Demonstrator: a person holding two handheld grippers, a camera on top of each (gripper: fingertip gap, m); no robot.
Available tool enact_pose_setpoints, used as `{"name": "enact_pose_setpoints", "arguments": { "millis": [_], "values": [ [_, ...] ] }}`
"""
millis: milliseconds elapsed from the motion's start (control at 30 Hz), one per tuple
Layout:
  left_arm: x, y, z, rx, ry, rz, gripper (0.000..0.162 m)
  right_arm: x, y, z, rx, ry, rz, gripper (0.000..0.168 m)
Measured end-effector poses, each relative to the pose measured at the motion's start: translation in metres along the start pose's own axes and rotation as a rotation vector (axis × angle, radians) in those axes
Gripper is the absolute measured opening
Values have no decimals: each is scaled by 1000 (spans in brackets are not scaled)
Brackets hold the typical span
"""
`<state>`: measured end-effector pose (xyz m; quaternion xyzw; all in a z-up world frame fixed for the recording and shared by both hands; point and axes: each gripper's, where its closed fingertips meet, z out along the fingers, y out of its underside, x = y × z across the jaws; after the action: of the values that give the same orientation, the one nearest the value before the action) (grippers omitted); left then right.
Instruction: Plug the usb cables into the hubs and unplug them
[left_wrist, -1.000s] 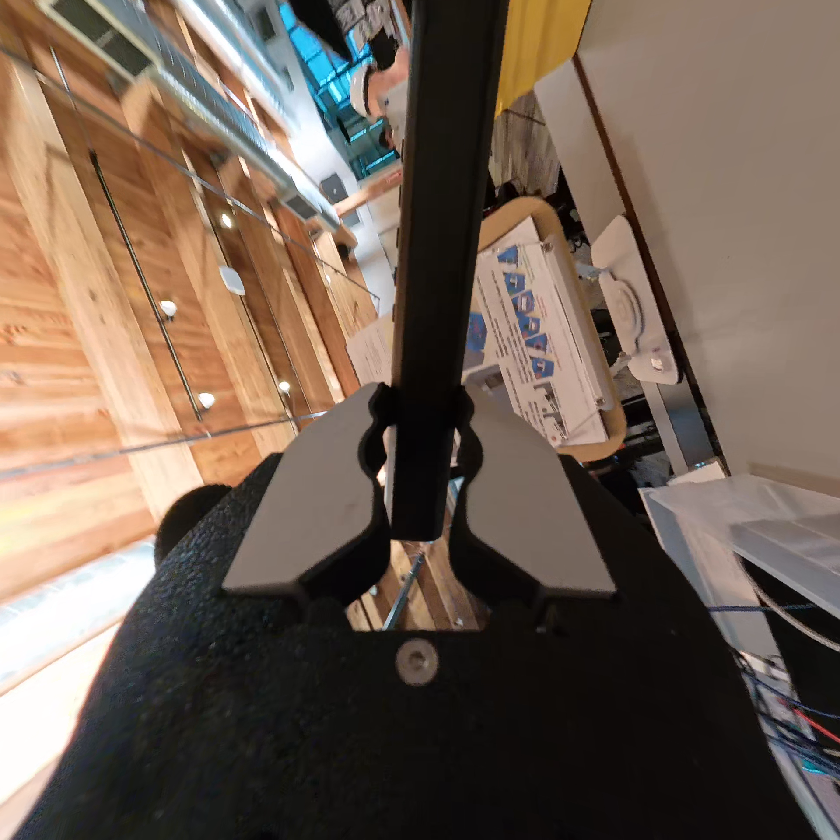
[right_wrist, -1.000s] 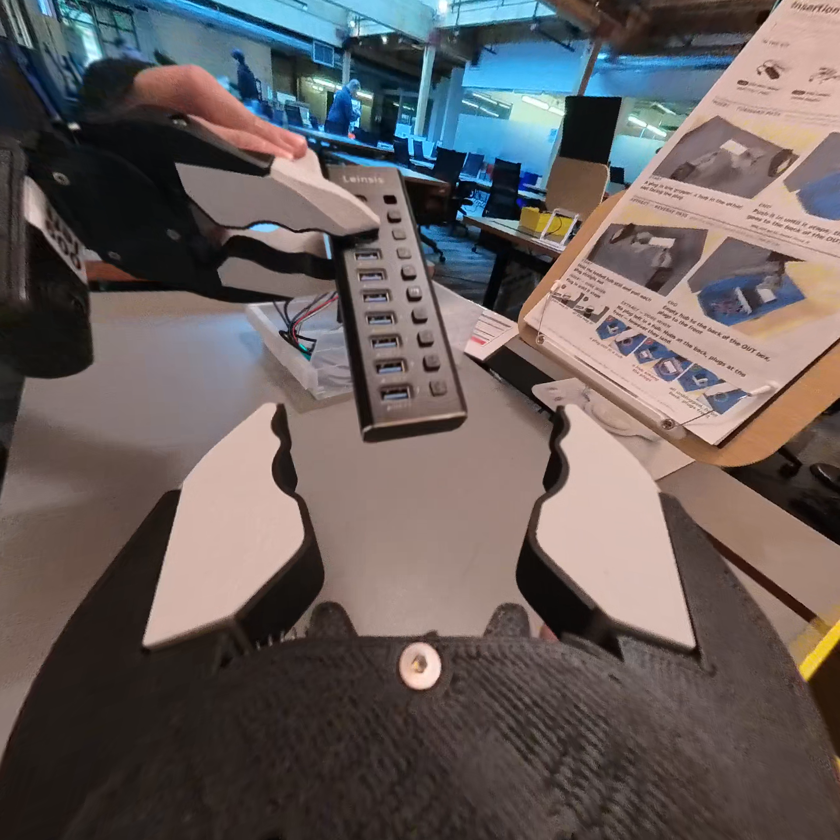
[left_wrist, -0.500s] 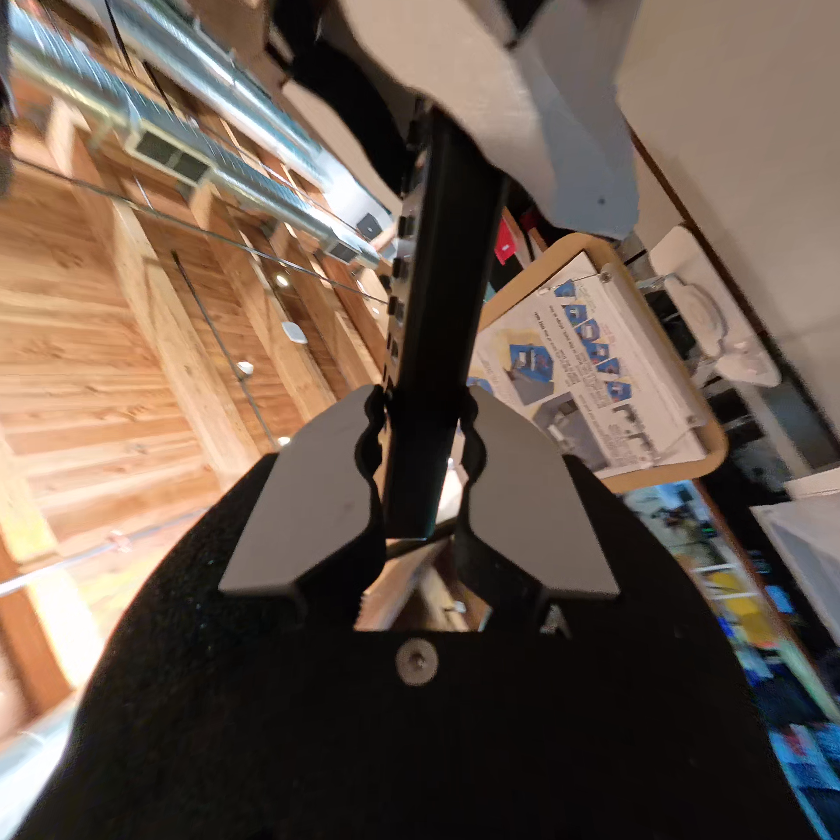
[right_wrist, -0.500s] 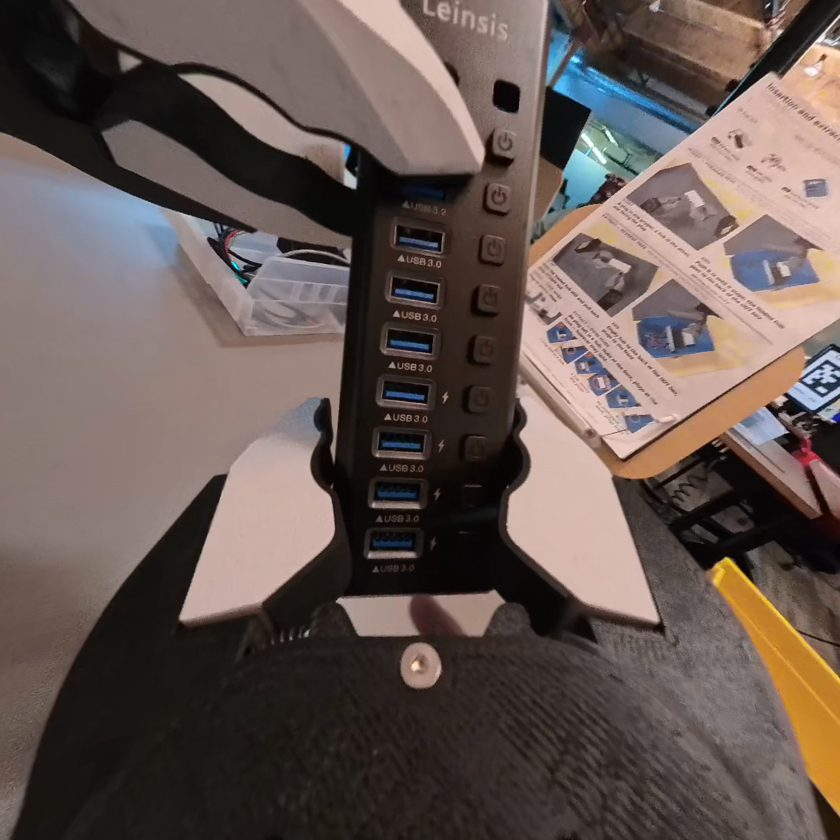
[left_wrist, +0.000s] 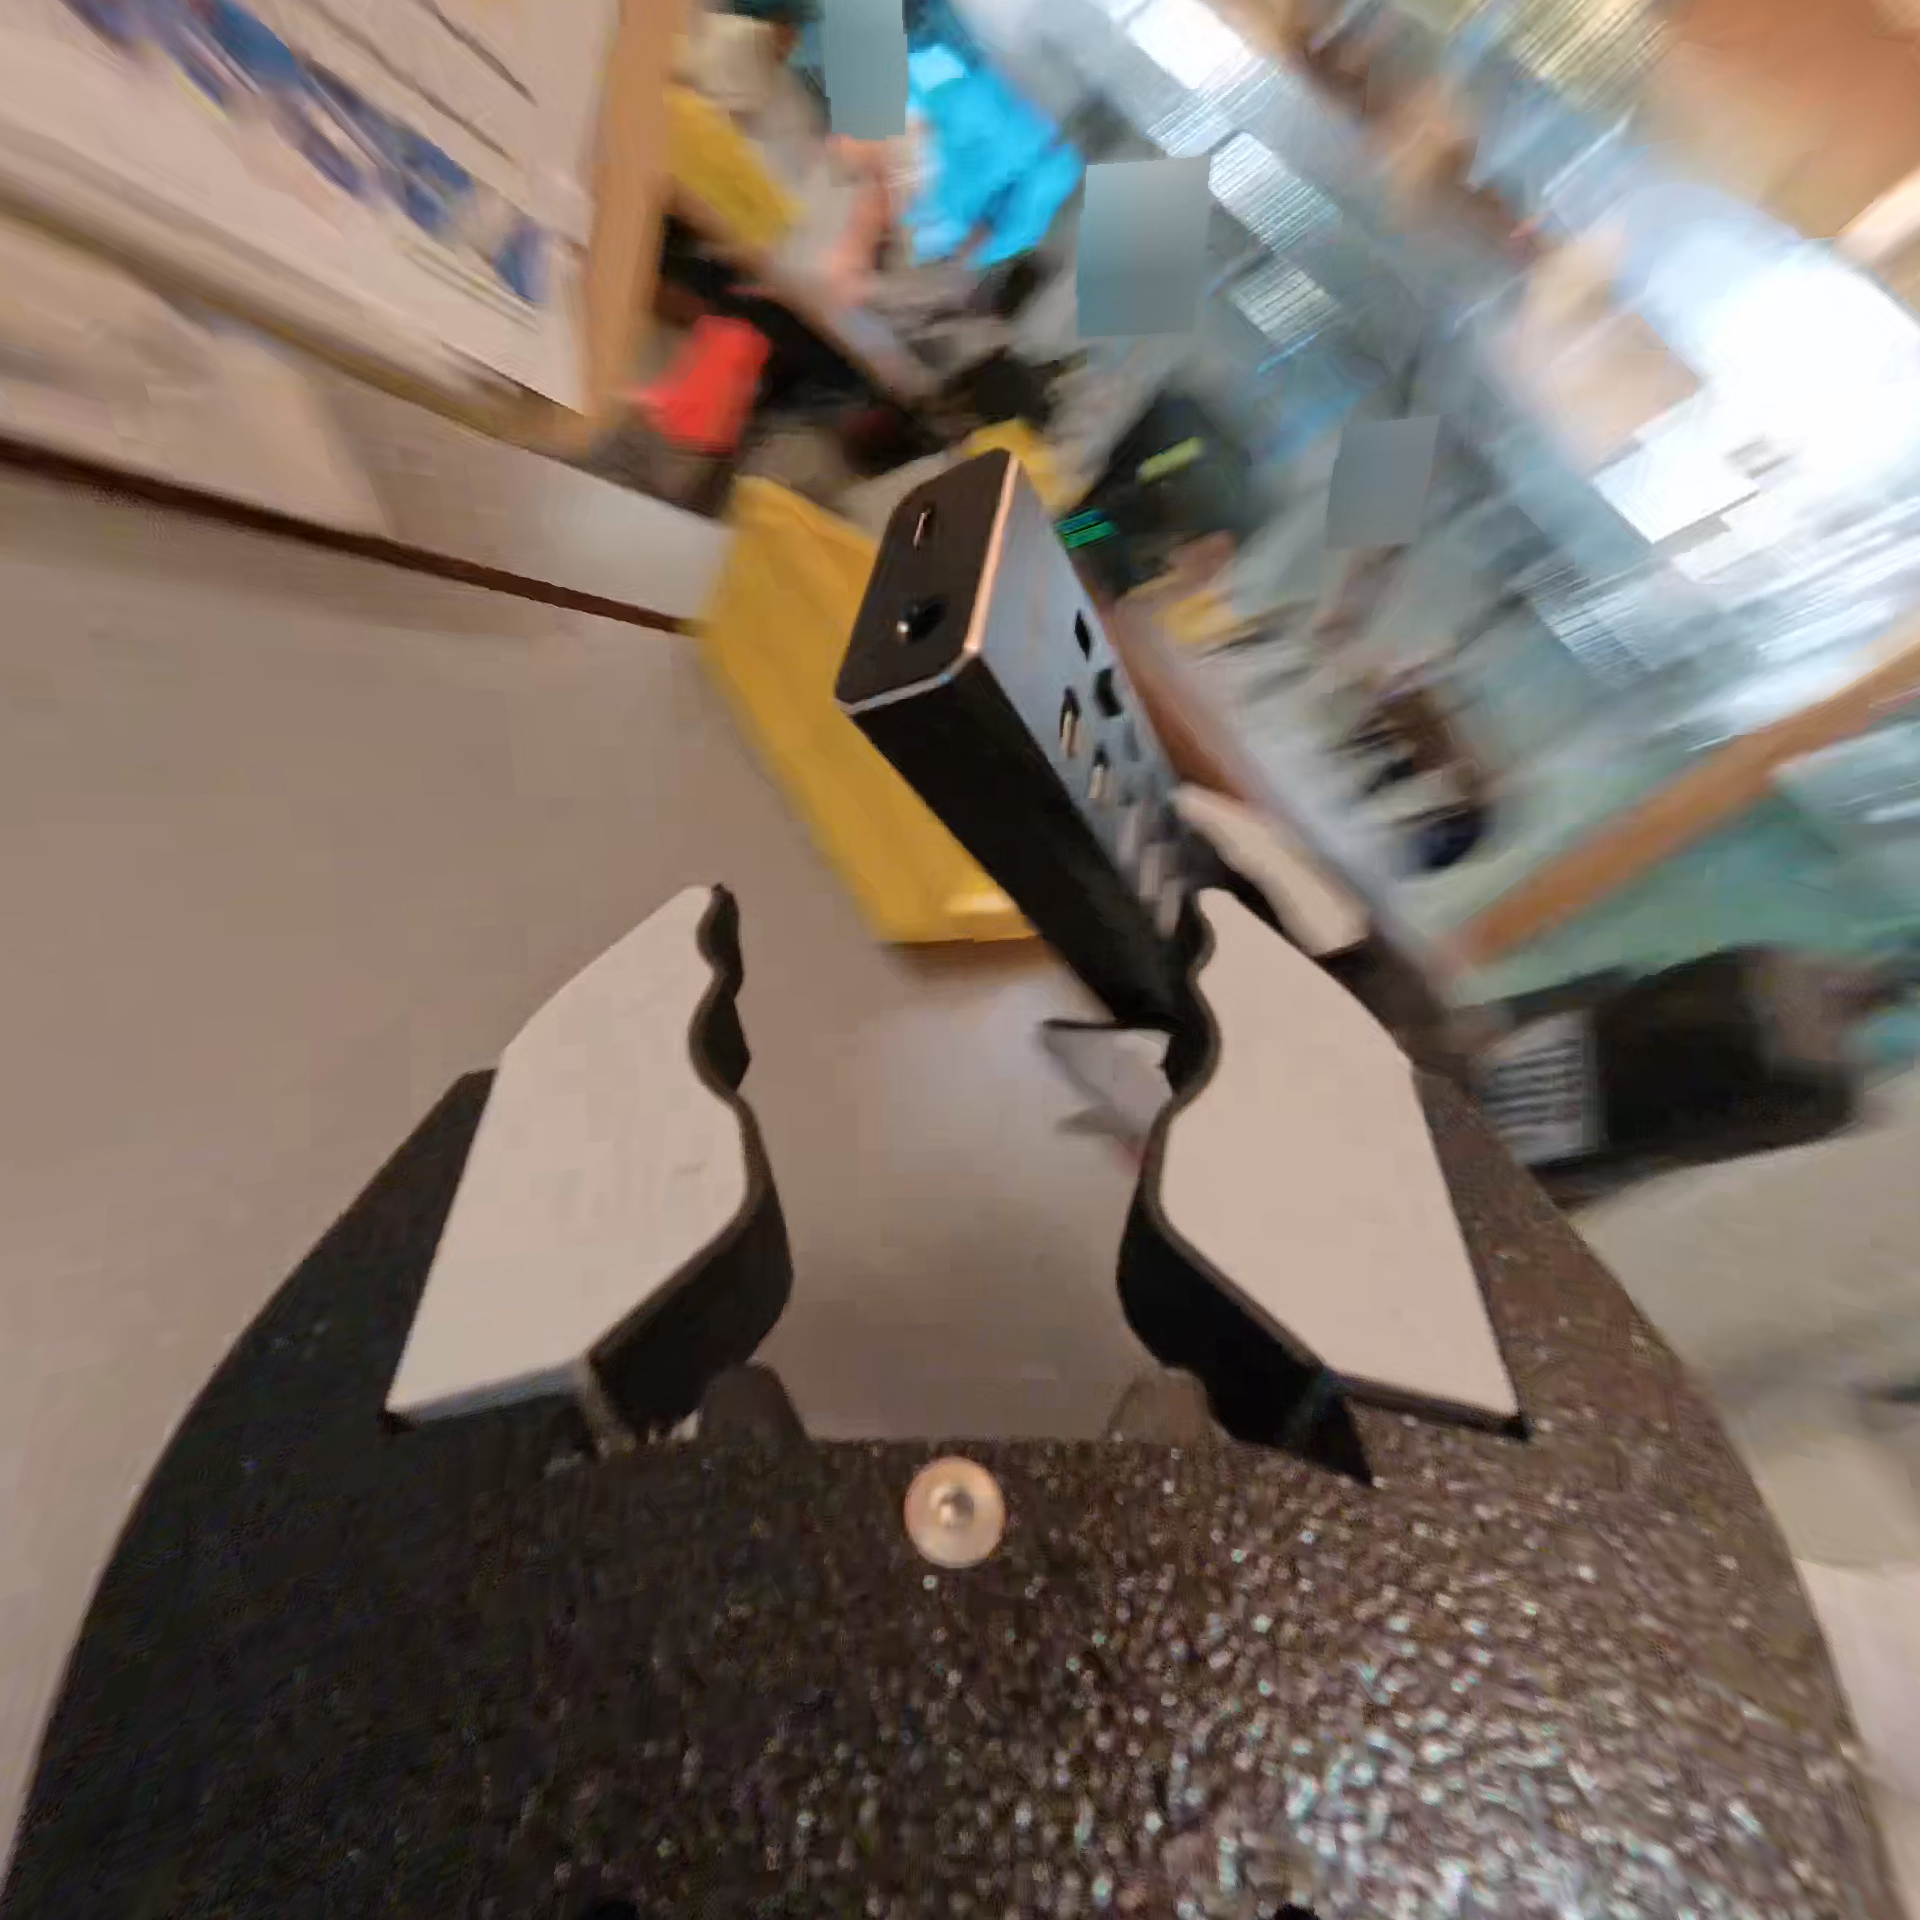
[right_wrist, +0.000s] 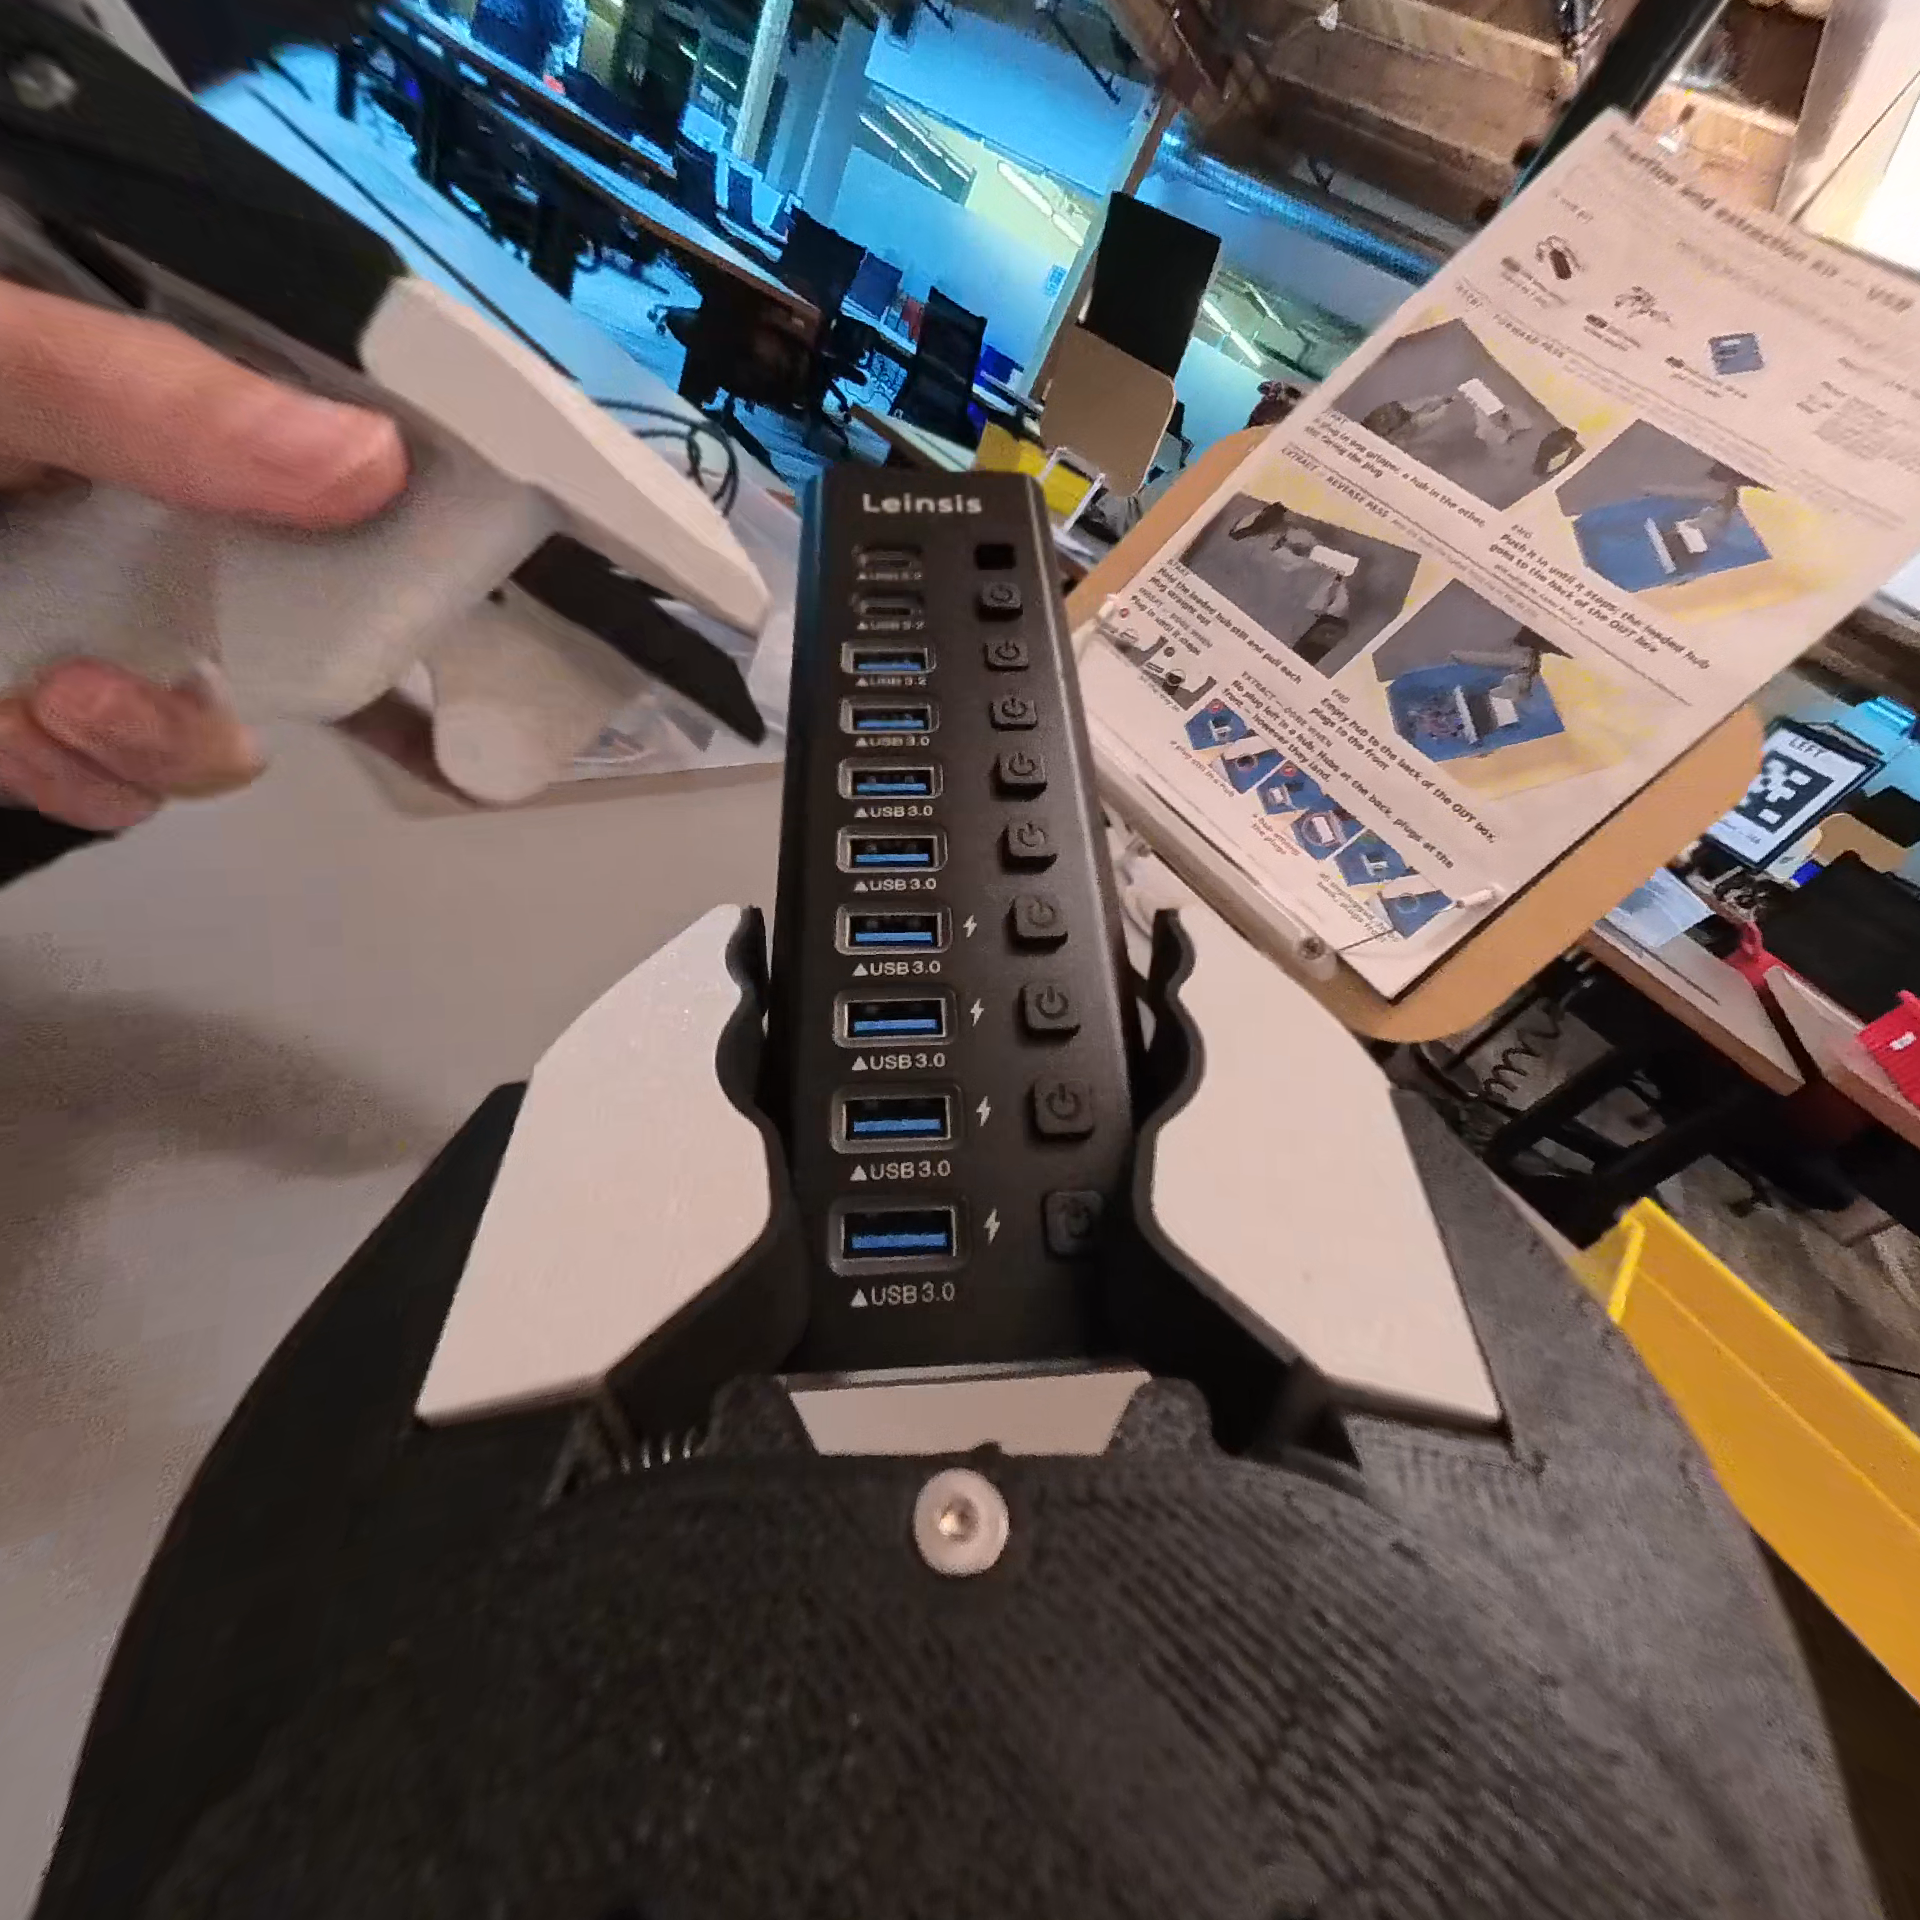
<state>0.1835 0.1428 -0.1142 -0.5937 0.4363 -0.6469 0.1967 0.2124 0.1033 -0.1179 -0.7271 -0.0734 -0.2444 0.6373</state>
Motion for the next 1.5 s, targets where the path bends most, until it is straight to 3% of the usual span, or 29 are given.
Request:
{"name": "enact_pose_setpoints", "arguments": {
  "millis": [100,167,200,233,333,433,533,600,667,733,833,900,1000,1067,1133,1233,1400,1433,1467,1500],
  "values": [
    [11,-3,0,122,373,-405,59,-15,-2,-1,-19,-22,-111,72],
    [13,2,1,109,432,-403,48,-27,-5,1,-20,-58,-137,72],
    [17,4,2,101,443,-360,34,-34,-4,3,-24,-80,-139,72],
    [18,4,2,107,434,-318,30,-37,-3,6,-25,-83,-141,72],
    [17,6,1,107,406,-173,29,-38,8,11,-70,-99,-144,72],
    [22,6,-1,52,415,8,29,-53,14,3,-69,-270,-113,70],
    [40,-4,-7,-28,482,218,28,-64,5,-10,-17,-463,87,92],
    [58,-7,-13,-105,566,363,28,-69,-6,-21,45,-609,279,96],
    [75,-8,-17,-174,657,472,28,-73,-18,-30,108,-750,483,89],
    [85,-10,-14,-223,692,533,28,-69,-26,-26,175,-744,571,76],
    [86,-9,-1,-273,649,608,29,-68,-28,-17,185,-660,541,57],
    [87,-8,4,-285,650,614,29,-58,-21,-9,165,-540,470,32],
    [89,-10,7,-249,642,600,28,-54,-21,-12,160,-552,463,32],
    [84,-17,11,-228,570,555,35,-42,-17,-9,155,-462,427,31],
    [70,-29,20,-176,393,506,56,-25,-6,-4,104,-324,370,31],
    [58,-31,24,-128,189,492,75,-5,8,-1,41,-144,267,31],
    [40,-21,44,-119,-91,451,88,2,19,5,-77,66,38,31],
    [34,-23,47,-104,-136,415,87,2,17,4,-74,92,17,30],
    [29,-27,48,-75,-162,380,72,1,16,4,-74,95,2,30],
    [27,-30,48,-43,-148,352,67,-1,14,3,-69,81,-3,30]
  ]
}}
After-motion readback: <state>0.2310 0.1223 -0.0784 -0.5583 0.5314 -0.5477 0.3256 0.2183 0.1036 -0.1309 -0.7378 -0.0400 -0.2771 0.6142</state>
